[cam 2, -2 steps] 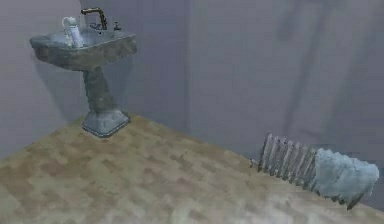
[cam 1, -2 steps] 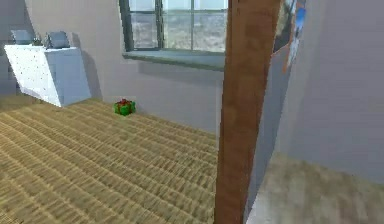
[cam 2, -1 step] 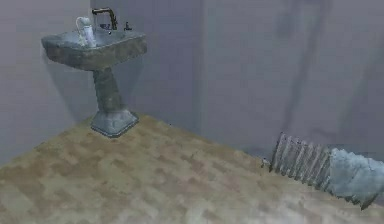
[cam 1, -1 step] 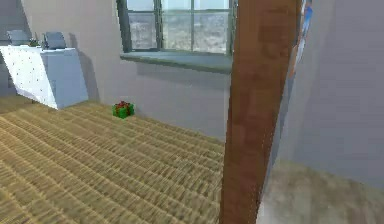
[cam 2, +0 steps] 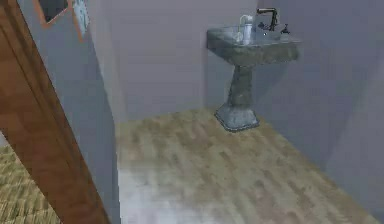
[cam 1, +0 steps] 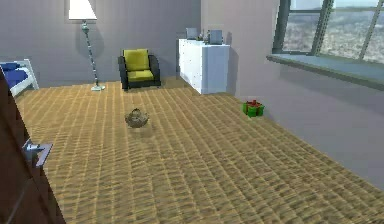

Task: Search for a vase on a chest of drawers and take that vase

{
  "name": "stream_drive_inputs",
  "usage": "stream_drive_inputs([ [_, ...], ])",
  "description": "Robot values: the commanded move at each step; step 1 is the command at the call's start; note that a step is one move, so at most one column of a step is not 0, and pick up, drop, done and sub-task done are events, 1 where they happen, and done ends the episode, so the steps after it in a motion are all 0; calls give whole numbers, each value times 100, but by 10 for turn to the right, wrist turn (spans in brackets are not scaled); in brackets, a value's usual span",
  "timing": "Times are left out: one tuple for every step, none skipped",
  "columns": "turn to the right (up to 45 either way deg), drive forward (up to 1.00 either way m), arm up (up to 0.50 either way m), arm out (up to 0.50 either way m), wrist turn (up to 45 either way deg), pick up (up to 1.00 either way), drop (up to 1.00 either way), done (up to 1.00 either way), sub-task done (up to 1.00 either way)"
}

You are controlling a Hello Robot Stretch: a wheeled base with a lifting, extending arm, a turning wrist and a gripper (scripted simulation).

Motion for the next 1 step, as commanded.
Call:
stream_drive_inputs([
  [0,100,0,0,0,0,0,0,0],
])
